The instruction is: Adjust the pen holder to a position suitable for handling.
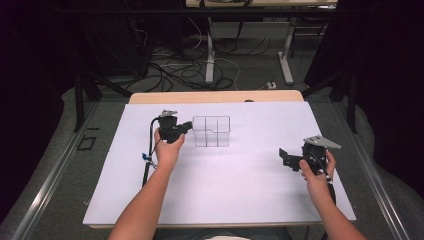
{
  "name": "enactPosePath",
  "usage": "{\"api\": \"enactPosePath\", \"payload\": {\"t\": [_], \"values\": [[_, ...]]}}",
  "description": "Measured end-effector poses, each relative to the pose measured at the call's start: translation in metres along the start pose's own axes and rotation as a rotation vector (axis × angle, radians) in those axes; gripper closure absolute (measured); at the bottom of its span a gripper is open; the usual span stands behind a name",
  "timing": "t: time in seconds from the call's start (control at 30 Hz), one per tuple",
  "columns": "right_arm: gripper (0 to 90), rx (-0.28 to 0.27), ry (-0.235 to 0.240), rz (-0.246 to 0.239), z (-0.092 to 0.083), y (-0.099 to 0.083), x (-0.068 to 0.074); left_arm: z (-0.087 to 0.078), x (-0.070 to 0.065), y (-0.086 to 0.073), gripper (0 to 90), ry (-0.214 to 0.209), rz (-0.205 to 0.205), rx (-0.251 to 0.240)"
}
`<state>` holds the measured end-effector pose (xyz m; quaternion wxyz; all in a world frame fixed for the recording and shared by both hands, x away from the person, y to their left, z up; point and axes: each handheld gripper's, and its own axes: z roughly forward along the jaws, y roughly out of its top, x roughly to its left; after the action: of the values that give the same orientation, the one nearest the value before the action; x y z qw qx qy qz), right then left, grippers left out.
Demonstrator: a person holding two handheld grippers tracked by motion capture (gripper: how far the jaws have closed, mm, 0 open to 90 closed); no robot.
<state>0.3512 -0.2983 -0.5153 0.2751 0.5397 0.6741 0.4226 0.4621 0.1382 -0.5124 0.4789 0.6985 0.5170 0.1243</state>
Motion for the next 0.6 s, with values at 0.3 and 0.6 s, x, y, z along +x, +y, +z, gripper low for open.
{"api": "enactPosePath", "payload": {"t": [0.3, 0.6], "values": [[0.1, 0.001, -0.002, -0.006, 0.0, 0.0, 0.001, -0.013, -0.001, 0.003, 81.9, -0.015, -0.01, -0.004], [0.1, -0.001, -0.003, -0.004, -0.001, 0.0, 0.001, -0.025, -0.005, 0.003, 73.5, -0.035, -0.013, -0.036]]}}
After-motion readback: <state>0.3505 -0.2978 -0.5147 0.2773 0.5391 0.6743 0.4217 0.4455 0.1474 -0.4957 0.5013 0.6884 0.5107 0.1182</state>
